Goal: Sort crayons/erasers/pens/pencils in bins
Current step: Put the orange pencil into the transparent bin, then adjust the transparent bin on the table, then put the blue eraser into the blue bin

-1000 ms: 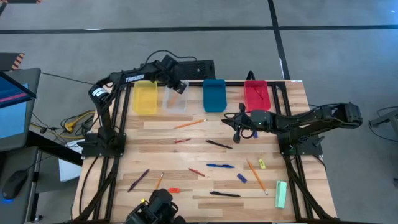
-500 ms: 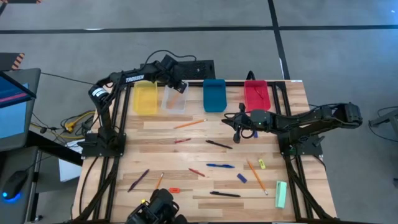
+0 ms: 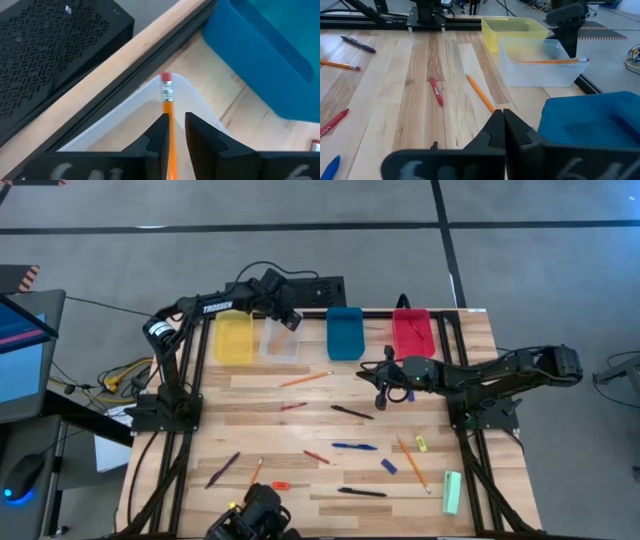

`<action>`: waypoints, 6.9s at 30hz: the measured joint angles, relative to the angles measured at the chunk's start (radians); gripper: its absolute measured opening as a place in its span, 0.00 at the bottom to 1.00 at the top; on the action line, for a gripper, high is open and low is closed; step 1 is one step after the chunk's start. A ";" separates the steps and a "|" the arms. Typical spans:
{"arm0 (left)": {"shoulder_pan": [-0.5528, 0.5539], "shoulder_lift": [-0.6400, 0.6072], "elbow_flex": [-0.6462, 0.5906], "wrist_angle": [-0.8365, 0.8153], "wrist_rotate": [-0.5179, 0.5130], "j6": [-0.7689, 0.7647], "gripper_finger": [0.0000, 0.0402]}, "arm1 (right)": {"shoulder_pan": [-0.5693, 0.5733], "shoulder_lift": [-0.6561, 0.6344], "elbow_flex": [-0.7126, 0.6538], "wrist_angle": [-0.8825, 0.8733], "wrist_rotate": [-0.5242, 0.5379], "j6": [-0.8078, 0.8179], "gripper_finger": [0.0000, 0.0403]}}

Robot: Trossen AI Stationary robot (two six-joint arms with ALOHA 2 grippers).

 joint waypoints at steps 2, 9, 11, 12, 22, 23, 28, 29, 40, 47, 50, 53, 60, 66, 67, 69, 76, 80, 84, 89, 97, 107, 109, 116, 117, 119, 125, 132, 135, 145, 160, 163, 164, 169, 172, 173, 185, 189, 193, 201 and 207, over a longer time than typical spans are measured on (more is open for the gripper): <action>-0.001 0.000 0.000 -0.001 0.002 0.013 0.15 | 0.000 0.000 0.000 0.000 0.000 0.000 0.01; -0.001 -0.011 0.029 -0.092 0.017 0.126 0.20 | 0.000 0.000 0.000 0.000 0.000 0.000 0.01; -0.004 -0.032 0.065 -0.155 0.017 0.208 0.20 | 0.000 0.000 0.000 0.000 0.000 0.000 0.01; -0.010 -0.047 0.078 -0.189 0.017 0.254 0.19 | 0.000 0.000 0.000 0.000 0.000 0.000 0.01; -0.196 -0.191 0.075 -0.578 0.038 0.630 0.01 | 0.000 0.000 0.000 -0.001 0.000 0.000 0.01; -0.228 -0.194 0.064 -0.597 0.030 0.628 0.01 | 0.000 0.000 0.000 -0.001 0.000 0.000 0.01; -0.394 -0.195 -0.054 -0.487 -0.059 0.550 0.02 | 0.000 0.000 0.000 -0.001 0.000 0.000 0.01; -0.423 -0.195 -0.079 -0.449 -0.100 0.543 0.02 | 0.000 0.000 0.000 -0.001 0.000 0.000 0.01; -0.504 -0.194 -0.213 -0.177 -0.467 0.471 0.00 | 0.000 0.000 0.000 -0.001 0.000 0.000 0.01; -0.475 -0.193 -0.220 -0.169 -0.442 0.471 0.00 | 0.000 0.000 0.000 -0.001 0.000 0.006 0.01; -0.474 -0.176 -0.220 -0.169 -0.442 0.473 0.00 | 0.000 0.000 0.000 -0.001 0.000 0.003 0.01; -0.473 -0.153 -0.219 -0.146 -0.452 0.481 0.00 | 0.000 0.000 0.000 -0.002 0.000 0.003 0.01; -0.473 -0.132 -0.220 -0.089 -0.497 0.491 0.00 | 0.000 0.000 -0.001 -0.002 0.000 0.000 0.01; -0.469 -0.132 -0.220 -0.048 -0.505 0.498 0.00 | 0.000 0.000 -0.001 -0.001 0.000 0.000 0.01; -0.466 -0.132 -0.220 -0.046 -0.502 0.498 0.00 | 0.000 0.000 -0.001 -0.001 0.000 0.000 0.01; -0.462 -0.132 -0.220 -0.041 -0.498 0.497 0.00 | 0.000 0.000 -0.001 -0.001 0.000 0.000 0.01; -0.457 -0.140 -0.175 -0.069 -0.495 0.501 0.00 | 0.000 0.000 -0.001 -0.002 0.000 0.000 0.01; -0.455 -0.190 -0.165 -0.080 -0.491 0.475 0.00 | 0.000 0.000 -0.001 -0.004 0.000 0.000 0.01; -0.451 -0.245 -0.178 -0.075 -0.414 0.417 0.00 | 0.000 0.000 -0.001 -0.011 0.000 0.000 0.01; -0.450 -0.302 -0.237 -0.067 -0.392 0.392 0.00 | 0.000 0.000 -0.001 -0.023 0.000 0.001 0.01; -0.449 -0.338 -0.361 -0.064 -0.351 0.360 0.00 | 0.000 0.000 0.000 -0.022 0.000 0.007 0.01; -0.436 -0.329 -0.450 -0.083 -0.513 0.354 0.00 | 0.000 0.000 0.000 -0.022 0.000 0.007 0.01; -0.424 -0.329 -0.451 -0.083 -0.531 0.347 0.00 | 0.000 0.000 0.000 -0.022 0.000 0.007 0.01; -0.395 -0.329 -0.451 -0.077 -0.522 0.324 0.00 | 0.000 0.000 0.000 -0.022 0.000 0.008 0.01; -0.396 -0.330 -0.451 -0.078 -0.522 0.324 0.00 | 0.000 0.000 0.000 -0.022 0.000 0.007 0.01; -0.398 -0.337 -0.451 -0.087 -0.521 0.323 0.00 | 0.000 0.000 0.000 -0.022 0.000 0.008 0.01; -0.416 -0.373 -0.450 -0.107 -0.514 0.308 0.00 | 0.000 0.000 0.000 -0.023 0.000 0.008 0.01; -0.416 -0.461 -0.450 -0.137 -0.477 0.297 0.00 | 0.000 0.000 0.000 -0.024 0.000 0.008 0.01; -0.416 -0.515 -0.450 -0.152 -0.430 0.279 0.00 | 0.000 0.000 0.000 -0.024 0.000 0.007 0.01; -0.444 -0.627 -0.659 0.389 -0.046 0.191 0.00 | 0.010 0.000 0.000 -0.033 0.046 0.008 0.01; -0.543 -0.524 -0.894 1.177 -0.006 0.155 0.00 | 0.166 -0.001 0.285 -0.597 0.248 0.156 0.00; -0.544 -0.500 -0.893 1.176 -0.002 0.152 0.00 | 0.208 -0.001 0.370 -0.798 0.261 0.269 0.01; -0.544 -0.493 -0.894 1.171 -0.002 0.148 0.00 | 0.221 0.001 0.396 -0.858 0.264 0.308 0.01; -0.544 -0.476 -0.894 1.177 -0.002 0.149 0.00 | 0.282 0.001 0.478 -1.037 0.267 0.472 0.01; -0.544 -0.477 -0.893 1.183 -0.002 0.153 0.00 | 0.315 0.001 0.518 -1.153 0.267 0.579 0.01; -0.544 -0.477 -0.893 1.187 -0.002 0.154 0.00 | 0.324 0.001 0.530 -1.200 0.266 0.623 0.00; -0.540 -0.477 -0.878 1.228 -0.006 0.202 0.00 | 0.415 -0.007 0.377 -1.471 0.194 1.214 0.01; -0.540 -0.477 -0.878 1.228 -0.006 0.212 0.00 | 0.401 -0.013 0.280 -1.473 0.178 1.379 0.02; -0.540 -0.477 -0.878 1.228 -0.006 0.218 0.00 | 0.347 -0.016 0.242 -1.492 0.179 1.513 0.10; -0.540 -0.477 -0.878 1.236 -0.006 0.218 0.00 | 0.190 -0.014 0.194 -1.434 0.187 1.530 0.39; -0.540 -0.477 -0.878 1.235 -0.007 0.213 0.00 | 0.099 -0.014 0.108 -1.265 0.176 1.467 0.54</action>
